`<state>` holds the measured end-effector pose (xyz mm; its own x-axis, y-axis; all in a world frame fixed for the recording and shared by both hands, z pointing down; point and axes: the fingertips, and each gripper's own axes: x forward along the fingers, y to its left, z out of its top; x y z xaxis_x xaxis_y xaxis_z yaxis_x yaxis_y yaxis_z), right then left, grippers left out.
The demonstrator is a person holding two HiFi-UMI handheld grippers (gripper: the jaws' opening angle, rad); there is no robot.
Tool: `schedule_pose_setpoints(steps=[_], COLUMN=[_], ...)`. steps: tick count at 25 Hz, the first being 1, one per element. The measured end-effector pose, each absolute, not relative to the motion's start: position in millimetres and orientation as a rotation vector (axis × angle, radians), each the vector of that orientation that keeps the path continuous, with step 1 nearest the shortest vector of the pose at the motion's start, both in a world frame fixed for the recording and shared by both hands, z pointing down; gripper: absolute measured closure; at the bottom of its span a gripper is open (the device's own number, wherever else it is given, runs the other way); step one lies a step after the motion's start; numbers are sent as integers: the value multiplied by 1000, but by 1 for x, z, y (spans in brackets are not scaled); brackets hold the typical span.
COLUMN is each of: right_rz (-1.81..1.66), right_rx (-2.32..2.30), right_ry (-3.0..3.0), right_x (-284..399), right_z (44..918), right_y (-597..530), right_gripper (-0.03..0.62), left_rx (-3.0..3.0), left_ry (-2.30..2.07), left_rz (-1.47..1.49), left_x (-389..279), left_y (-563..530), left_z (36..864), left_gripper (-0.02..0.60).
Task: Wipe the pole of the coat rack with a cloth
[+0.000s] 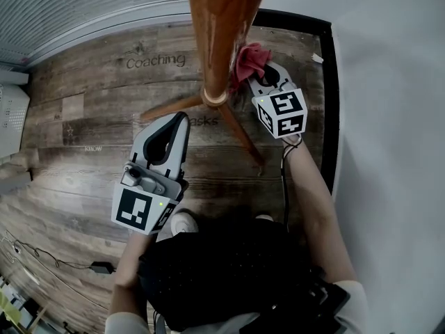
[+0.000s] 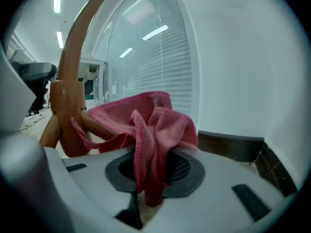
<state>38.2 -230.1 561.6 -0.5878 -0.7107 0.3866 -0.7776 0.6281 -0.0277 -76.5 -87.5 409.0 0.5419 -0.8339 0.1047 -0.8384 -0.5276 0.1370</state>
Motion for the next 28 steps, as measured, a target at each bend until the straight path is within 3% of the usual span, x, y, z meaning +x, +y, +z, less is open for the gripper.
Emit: schedule_pose_setpoints(steps=[13, 20, 28], right_rz=[83, 25, -83], right_rx=[1277, 1060, 729], right_ry=[-2732, -3010, -2750], right_x=[67, 22, -40], right_z=[450, 398, 461], right_y=[-138, -84, -55], right_gripper=[508, 508, 508], left_rx=[2563, 2530, 2477], left_ry=[-1622, -1712, -1784], left_rz=[-55, -64, -14], left_x=[-114, -130, -149], left_y=[-89, -86, -83], left_z=[384, 374, 378], left_gripper=[566, 566, 566])
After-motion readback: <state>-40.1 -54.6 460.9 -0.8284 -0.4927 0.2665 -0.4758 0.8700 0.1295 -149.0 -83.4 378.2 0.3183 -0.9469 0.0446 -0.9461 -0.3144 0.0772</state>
